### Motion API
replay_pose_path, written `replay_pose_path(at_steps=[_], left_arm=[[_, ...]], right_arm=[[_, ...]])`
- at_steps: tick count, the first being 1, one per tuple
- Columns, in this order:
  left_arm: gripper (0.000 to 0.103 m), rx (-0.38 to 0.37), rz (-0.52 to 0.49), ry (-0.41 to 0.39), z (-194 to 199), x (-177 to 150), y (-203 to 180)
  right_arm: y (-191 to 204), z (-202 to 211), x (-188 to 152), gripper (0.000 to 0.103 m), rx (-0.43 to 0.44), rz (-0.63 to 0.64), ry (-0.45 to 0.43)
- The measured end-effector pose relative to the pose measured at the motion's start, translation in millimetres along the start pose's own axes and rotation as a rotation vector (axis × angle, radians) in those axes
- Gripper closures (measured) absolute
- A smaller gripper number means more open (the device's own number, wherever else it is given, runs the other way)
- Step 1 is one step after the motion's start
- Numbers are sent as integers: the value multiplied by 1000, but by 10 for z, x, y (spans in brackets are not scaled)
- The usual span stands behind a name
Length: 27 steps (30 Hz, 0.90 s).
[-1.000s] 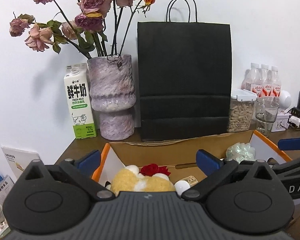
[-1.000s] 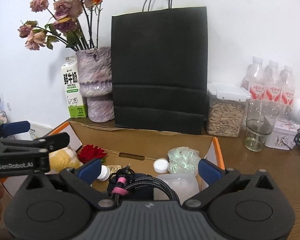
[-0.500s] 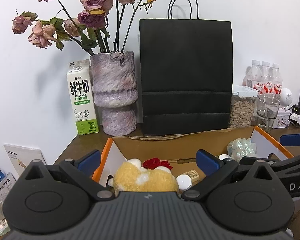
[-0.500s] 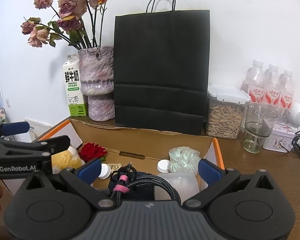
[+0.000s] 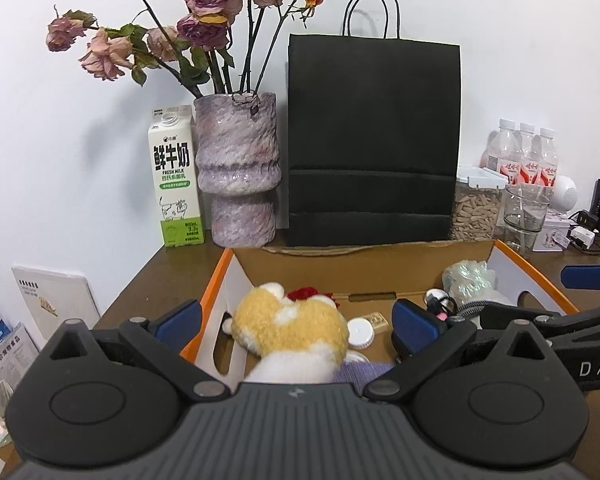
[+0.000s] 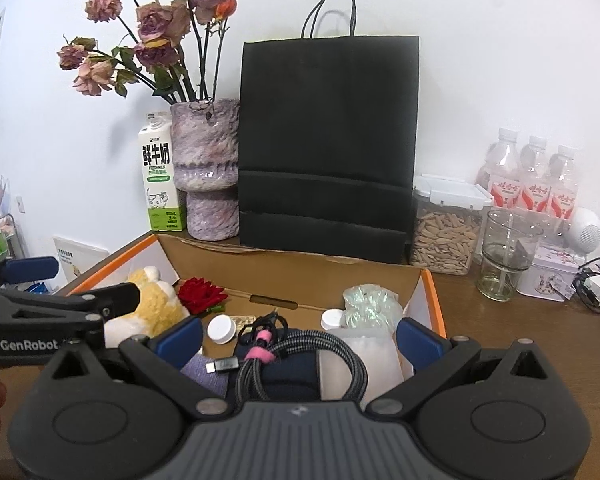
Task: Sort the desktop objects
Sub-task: 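Withdraw both grippers from the box back over the table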
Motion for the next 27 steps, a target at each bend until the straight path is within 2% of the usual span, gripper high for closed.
replay_pose_path(at_steps=[27], left_arm=[[0,-7,18,-1,671,-377,-76]], right_arm=[[143,740,-392,0,-32,-9,-15]])
Point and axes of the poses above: each gripper's, at about its wrist camera, not at the fingertips, and z roughly against the way its jaws point, y to its left, x to its top, the point moved 3 cm from there along -z, roughly the way its jaws point, and after that the axes turned 4 degrees about -x, right-handed, at the moved point
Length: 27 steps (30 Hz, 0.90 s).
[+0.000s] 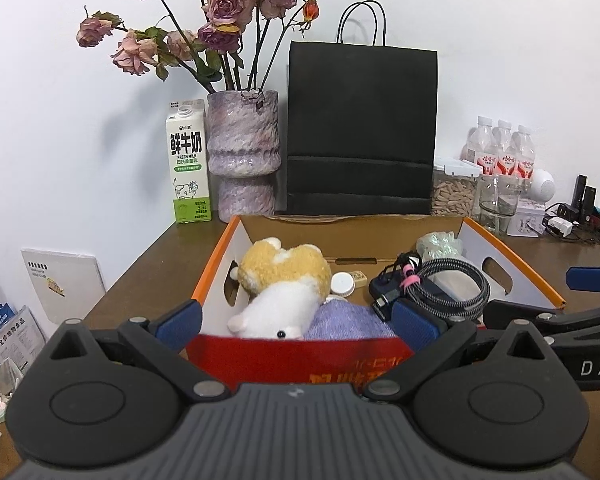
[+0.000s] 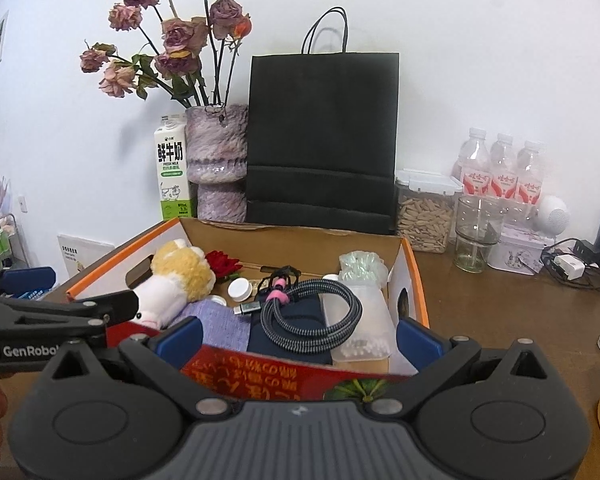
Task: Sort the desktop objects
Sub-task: 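Withdraw both grippers from the box back over the table, then grasp a crumpled white tissue with the right gripper while the left grasps another tissue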
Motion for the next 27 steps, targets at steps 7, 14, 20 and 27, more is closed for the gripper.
replay_pose_path(at_steps=[7,14,20,27], left_arm=[[0,-2,5,14,103,-127,42],[0,-8,2,42,144,-258,82],[0,-12,-6,64,160,-361,112],[0,-19,-14,102,143,-492,152]], right_arm=[[54,92,-115,0,8,7,12],[141,140,-248,0,16,26,32],[190,156,-376,0,26,32,59],[256,141,-502,0,33,54,90]])
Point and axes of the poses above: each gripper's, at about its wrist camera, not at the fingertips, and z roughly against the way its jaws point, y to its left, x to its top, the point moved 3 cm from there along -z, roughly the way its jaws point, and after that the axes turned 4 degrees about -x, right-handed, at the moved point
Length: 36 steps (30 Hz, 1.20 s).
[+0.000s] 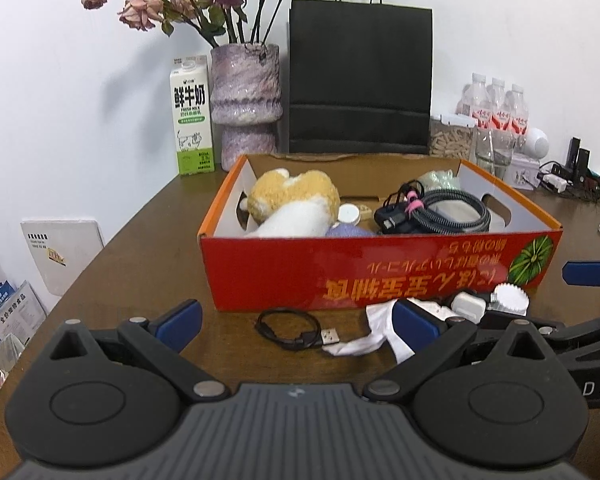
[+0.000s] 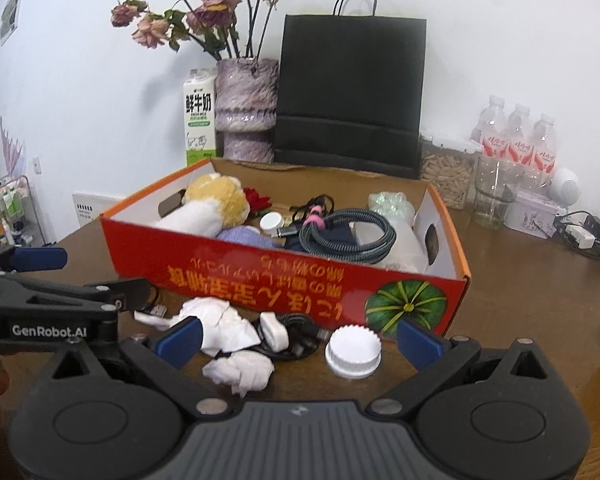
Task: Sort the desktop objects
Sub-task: 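Grasp a crumpled white tissue with the right gripper while the left grasps another tissue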
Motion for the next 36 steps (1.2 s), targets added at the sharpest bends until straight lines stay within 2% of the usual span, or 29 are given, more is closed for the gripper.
replay_pose_path(at_steps=[6,9,15,16,18,19,20,25,36], left_arm=[[0,-10,-8,44,-48,-110,48],[0,-14,-8,66,-83,-152,77],[0,-7,2,102,-158,-221,107],[0,-5,3,103,-163,-221,107],[0,-12,8,102,-157,-220,109],[0,-16,10,99,-153,-221,110],[0,-18,12,97,-150,-219,108],[0,-17,14,92,-144,-210,109],[0,-41,25,58,-97,-165,52]], right_arm=[[72,-44,-83,0,12,23,29],[103,-75,-117,4,32,26,46],[158,-150,-174,20,77,30,77],[167,-165,-182,27,89,27,82],[176,-194,-196,48,110,26,87],[184,-210,-207,71,125,29,94],[186,-226,-220,84,144,25,105],[144,-138,-195,84,150,0,62],[-16,-62,-161,84,126,-40,37]])
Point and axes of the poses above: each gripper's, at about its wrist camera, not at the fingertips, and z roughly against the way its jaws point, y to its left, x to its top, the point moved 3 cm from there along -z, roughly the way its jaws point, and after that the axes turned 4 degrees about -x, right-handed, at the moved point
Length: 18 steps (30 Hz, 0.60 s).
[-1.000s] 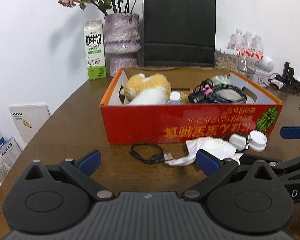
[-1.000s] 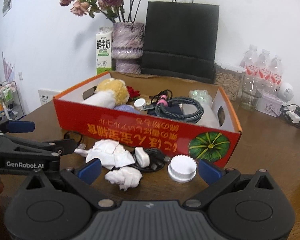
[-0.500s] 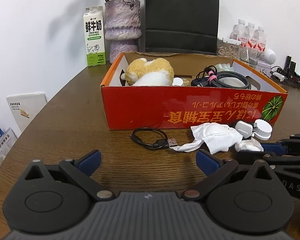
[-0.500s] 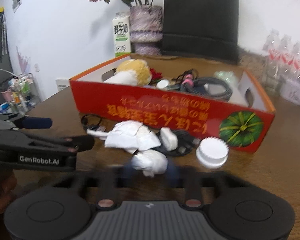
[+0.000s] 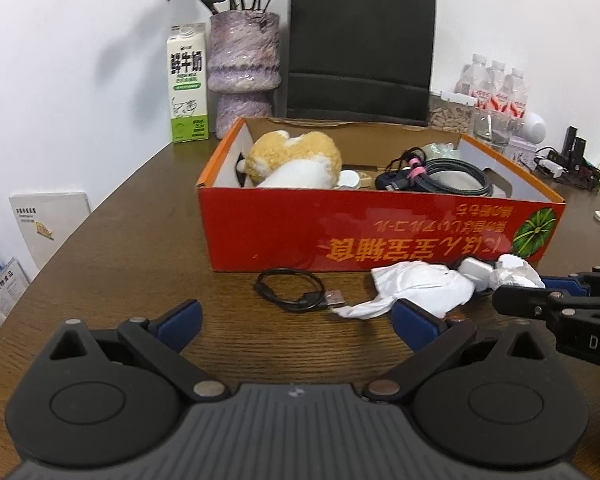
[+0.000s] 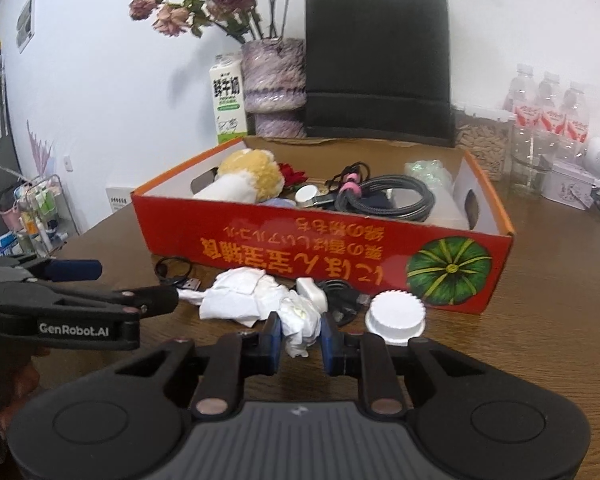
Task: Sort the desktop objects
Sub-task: 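Grasp a crumpled white tissue with the right gripper while the left grasps another tissue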
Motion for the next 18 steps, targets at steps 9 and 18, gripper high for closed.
replay_pose_path(at_steps=[9,18], left_arm=[[0,-29,-68,-10,-116,160,-385],[20,-45,-63,12,-330,215,-509]], right_arm=[[-213,59,14,84,-23,-37,-18],[-427,94,-3,84,-42,-65,-24]])
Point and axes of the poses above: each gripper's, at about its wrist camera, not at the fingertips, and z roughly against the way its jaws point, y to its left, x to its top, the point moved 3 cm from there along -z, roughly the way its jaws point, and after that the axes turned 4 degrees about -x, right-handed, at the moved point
